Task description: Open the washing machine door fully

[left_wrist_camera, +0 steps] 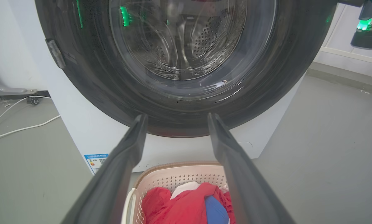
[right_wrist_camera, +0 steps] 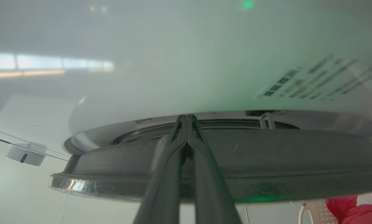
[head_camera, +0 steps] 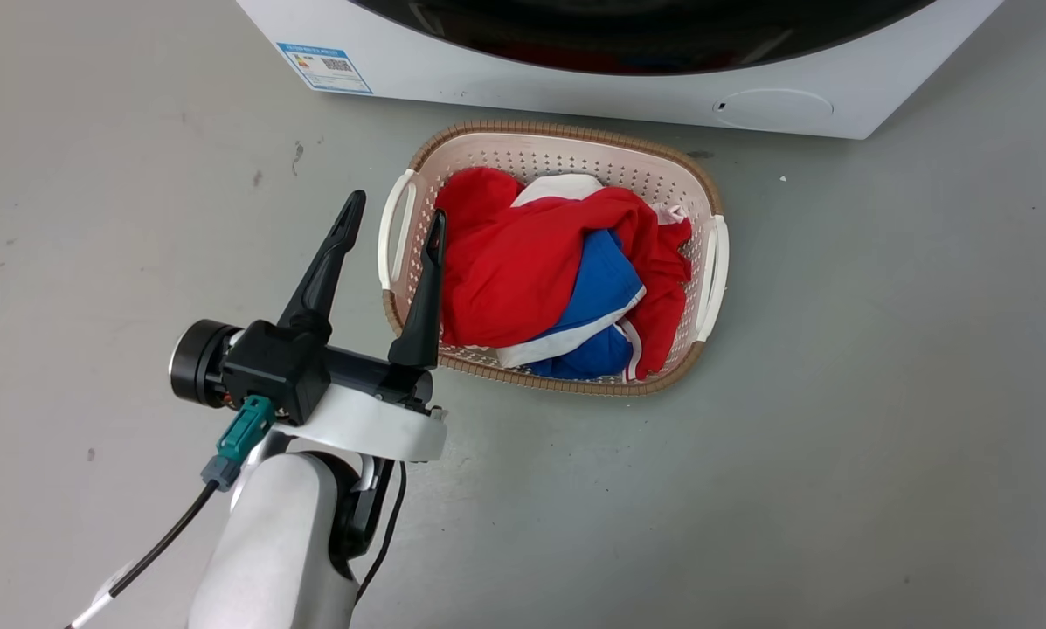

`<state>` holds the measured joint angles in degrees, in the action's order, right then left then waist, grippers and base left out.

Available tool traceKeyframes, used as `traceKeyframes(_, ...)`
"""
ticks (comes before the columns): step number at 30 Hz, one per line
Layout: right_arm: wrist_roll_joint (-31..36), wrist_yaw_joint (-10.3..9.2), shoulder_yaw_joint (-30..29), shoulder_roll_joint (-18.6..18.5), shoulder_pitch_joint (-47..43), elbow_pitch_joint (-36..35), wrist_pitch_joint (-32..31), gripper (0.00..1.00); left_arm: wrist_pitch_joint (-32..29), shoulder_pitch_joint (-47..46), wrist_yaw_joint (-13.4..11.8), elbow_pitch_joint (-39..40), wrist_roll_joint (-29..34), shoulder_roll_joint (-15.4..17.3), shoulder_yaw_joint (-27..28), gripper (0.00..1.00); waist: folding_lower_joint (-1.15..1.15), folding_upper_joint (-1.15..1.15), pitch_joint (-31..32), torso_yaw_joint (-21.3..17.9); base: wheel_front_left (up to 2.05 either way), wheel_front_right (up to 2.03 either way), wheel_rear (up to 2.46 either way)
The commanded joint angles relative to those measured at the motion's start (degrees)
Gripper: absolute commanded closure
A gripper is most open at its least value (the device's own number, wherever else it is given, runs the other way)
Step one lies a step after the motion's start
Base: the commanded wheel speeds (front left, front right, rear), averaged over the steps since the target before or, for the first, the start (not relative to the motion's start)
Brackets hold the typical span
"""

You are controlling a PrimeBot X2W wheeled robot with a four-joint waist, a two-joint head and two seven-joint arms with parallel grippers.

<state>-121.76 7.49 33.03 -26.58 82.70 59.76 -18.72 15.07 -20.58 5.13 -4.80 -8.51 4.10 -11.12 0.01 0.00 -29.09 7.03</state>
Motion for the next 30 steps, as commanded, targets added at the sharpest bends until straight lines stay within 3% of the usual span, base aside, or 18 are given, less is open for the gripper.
traceKeyframes(1, -0.4, 0.01, 1.4, 1.2, 1.2, 0.9, -1.2, 1.0, 0.2, -1.0, 0.3, 0.2, 0.3, -0.2, 0.1, 0.0, -0.01, 0.0, -0.3, 0.1, 0.0, 0.0, 0.0)
traceKeyframes(14, -1.2, 0.01, 7.9, 0.7, -0.6, 1.5, -9.2, 1.0, 0.2, -0.6, 0.4, -0.8, 0.8, -0.7, 0.2, 0.0, -0.01, 0.0, 1.6, -0.4, 0.0, 0.0, 0.0)
traceKeyframes(30, -5.6, 0.01, 12.2, -4.8, -20.8, -17.3, -11.3, 1.0, 0.2, 5.1, 0.5, -3.7, 0.4, -1.0, -0.5, 0.0, -0.01, 0.0, 11.7, -1.7, 0.0, 0.0, 0.0)
